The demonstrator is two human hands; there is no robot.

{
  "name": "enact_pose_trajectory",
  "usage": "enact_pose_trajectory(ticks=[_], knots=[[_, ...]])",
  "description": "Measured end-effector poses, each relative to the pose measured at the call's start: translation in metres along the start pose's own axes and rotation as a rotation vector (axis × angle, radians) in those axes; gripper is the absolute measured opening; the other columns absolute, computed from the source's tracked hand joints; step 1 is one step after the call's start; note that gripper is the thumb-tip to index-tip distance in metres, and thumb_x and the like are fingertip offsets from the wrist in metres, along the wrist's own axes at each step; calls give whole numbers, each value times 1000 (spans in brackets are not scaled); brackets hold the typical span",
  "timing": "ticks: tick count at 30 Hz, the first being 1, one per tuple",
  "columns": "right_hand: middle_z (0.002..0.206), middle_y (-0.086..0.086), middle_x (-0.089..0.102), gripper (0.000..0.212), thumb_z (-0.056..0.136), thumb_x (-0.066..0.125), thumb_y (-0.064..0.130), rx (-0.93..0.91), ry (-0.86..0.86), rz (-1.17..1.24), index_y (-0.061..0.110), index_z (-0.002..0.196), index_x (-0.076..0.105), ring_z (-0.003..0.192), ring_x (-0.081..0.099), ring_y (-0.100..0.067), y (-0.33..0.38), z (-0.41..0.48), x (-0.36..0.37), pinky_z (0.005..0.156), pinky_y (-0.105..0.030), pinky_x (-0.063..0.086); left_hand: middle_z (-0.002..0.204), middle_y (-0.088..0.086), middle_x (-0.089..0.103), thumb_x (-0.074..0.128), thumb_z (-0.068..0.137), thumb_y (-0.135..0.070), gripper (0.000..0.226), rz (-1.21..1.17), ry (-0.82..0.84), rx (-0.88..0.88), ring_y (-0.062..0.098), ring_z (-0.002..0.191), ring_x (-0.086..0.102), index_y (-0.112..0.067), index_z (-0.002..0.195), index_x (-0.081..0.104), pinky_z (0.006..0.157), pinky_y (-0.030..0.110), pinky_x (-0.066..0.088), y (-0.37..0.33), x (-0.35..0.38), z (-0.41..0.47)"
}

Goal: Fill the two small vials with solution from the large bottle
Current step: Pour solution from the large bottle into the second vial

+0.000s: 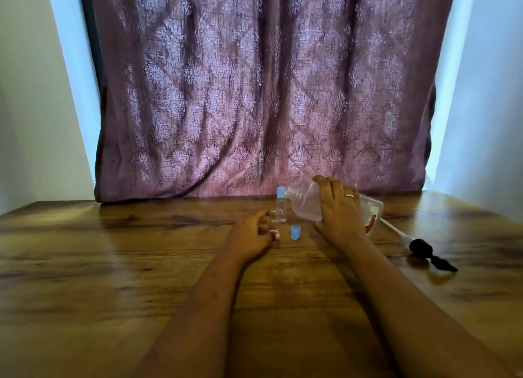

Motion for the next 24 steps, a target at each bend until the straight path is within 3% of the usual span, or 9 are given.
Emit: enact_pose_trajectory(ticks=[8, 15, 19, 24], knots=[[123, -18, 50, 96, 51, 83, 18, -64, -4, -33, 14, 130, 29, 110, 49, -39, 3, 0, 9, 96, -57, 40, 124, -2, 68, 66, 90, -23, 54, 88, 2, 20, 16, 106, 67, -28, 140, 47, 94, 44, 56, -1, 2, 1], [126, -18, 49, 100, 48, 84, 19, -119, 13, -27, 15, 131, 29, 114, 46, -38, 11, -1, 9, 99, -56, 37, 125, -4, 68, 65, 90, -26, 54, 118, 10, 37, 16, 107, 66, -30, 140, 47, 93, 45, 57, -1, 3, 2], [123, -17, 51, 97, 47, 85, 17, -123, -10, -41, 14, 129, 34, 112, 48, -37, 12, -1, 10, 97, -55, 40, 124, -1, 68, 64, 91, -24, 55, 123, 9, 40, 19, 102, 68, -27, 142, 45, 84, 37, 57, -3, 2, 2], [124, -18, 51, 92, 49, 82, 12, -132, -28, -57, 12, 129, 37, 113, 48, -38, 12, -1, 8, 99, -55, 38, 123, -2, 67, 64, 92, -22, 54, 104, 13, 31, 17, 101, 67, -28, 142, 46, 89, 46, 58, -3, 2, 2]])
Point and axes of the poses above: each hand's wrist, its own z-axis towards the middle knuckle, its own x-axis out of the palm, y = z × x, the point moved 3 cm from there along z, towards the middle knuckle
